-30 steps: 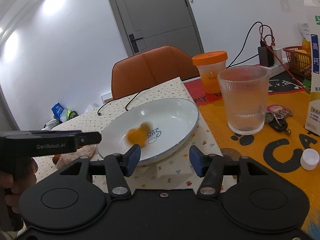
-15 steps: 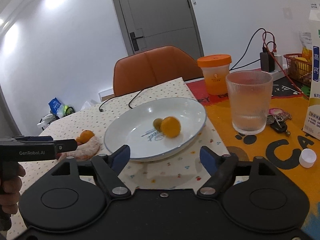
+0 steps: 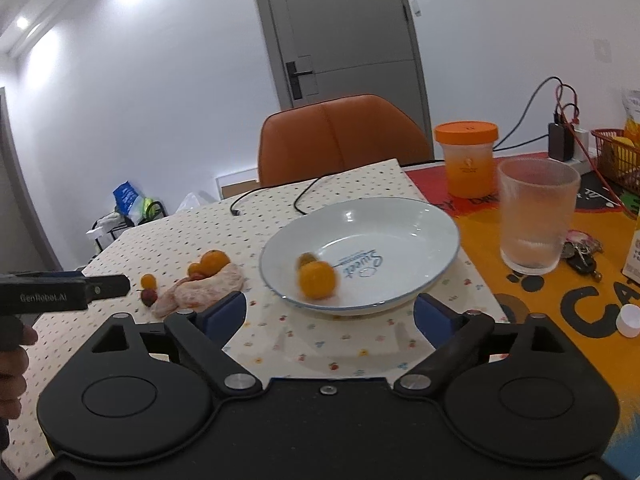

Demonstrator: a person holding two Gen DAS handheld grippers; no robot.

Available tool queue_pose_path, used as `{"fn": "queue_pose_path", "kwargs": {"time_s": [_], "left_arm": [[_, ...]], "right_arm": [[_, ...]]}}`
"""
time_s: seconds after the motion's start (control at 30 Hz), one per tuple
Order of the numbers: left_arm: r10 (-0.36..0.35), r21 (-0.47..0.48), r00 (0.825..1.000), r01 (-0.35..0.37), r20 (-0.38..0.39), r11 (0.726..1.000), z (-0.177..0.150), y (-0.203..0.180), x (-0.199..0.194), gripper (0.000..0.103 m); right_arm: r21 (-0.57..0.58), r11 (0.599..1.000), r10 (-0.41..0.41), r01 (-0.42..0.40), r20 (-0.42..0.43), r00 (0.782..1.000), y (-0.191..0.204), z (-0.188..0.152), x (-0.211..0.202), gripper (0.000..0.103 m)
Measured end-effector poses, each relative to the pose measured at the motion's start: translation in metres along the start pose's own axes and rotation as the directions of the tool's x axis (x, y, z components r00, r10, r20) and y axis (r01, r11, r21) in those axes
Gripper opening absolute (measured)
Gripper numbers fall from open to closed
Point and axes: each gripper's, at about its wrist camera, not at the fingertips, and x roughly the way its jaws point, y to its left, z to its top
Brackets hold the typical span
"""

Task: Organize fruits
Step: 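Move both open tools back toward the fruit pile, then grasp the dark red plum with the left tool while the right tool grasps a peeled pomelo segment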

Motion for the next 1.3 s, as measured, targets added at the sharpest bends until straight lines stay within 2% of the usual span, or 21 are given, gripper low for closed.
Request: {"fn": "queue_pose_path", "kwargs": {"time_s": [0.27,0.37,0.93,1.3], "left_arm": [[0.033,-0.034,0.999,-0.033,0.008,0.999,-0.007,0.026,-0.014,0.086],[0.041,-0.056,0.999,-0.04,0.005,0.998,-0.01,0.034,-0.018,0.086],[0.013,-0.12,0.999,-0.008,0.041,0.993,-0.018,0.055,-0.022,0.086],[0.01,-0.143,0.999,-0.004,0.038,0.99,-0.016,0.06,-0.007,0.079]], "right_arm": [[-0.037,0.999,0.02,-0.02,-0.001,1.0,0.023,0.0,-0.002,0.097],[-0.039,0.999,0.021,-0.021,0.004,1.0,0.028,0.001,-0.001,0.103],[-0.064,0.993,0.096,-0.097,-0.02,0.995,0.061,0.0,0.011,0.103],[-0.087,0.985,0.145,-0.148,-0.044,0.988,0.077,0.001,0.032,0.103]]}}
